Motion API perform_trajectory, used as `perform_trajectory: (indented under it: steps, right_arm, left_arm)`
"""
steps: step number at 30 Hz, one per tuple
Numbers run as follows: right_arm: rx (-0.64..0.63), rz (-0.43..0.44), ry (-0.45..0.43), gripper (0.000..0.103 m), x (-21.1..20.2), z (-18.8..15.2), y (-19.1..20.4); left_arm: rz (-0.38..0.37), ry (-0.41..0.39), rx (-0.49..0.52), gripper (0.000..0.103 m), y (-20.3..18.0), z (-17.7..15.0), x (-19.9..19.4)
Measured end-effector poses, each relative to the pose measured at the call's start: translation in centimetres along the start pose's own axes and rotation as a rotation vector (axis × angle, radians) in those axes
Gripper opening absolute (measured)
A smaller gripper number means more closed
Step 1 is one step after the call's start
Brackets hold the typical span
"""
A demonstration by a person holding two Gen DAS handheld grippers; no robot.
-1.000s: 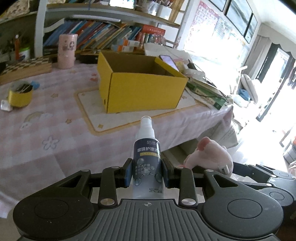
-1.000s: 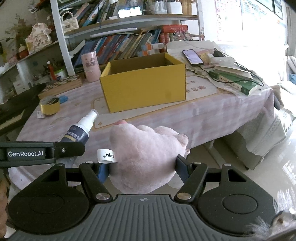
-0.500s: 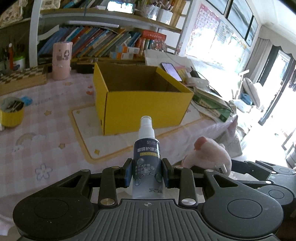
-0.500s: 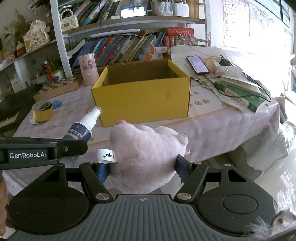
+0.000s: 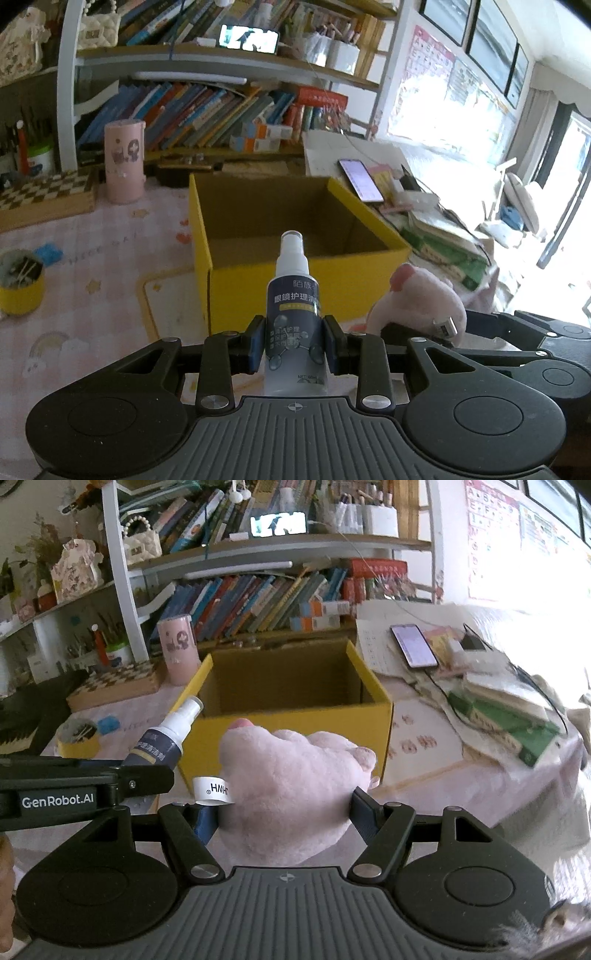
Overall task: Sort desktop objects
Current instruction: 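Lower both grippers into the yellow box and open them, releasing both items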
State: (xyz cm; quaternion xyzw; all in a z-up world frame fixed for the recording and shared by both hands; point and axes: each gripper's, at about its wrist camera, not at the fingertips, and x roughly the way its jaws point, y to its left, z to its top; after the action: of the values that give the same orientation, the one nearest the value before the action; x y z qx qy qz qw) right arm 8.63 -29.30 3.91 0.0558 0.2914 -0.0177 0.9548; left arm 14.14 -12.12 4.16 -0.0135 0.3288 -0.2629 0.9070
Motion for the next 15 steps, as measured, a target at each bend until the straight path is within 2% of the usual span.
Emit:
perform_trajectory:
  steps: [9,15]
  right_arm:
    - [-0.079,0.053,-0.057,0.068,3.5,5.2,-2.1]
    - [-0.148,0.099,-0.049,0.068,6.7,8.0,-2.8]
  left_arm:
    - [0.035,-0.048,-0.037,0.031,0.0,4.1,2.9]
    - [0.07,-0.034,-0.051,0.031,0.6,6.1,5.6]
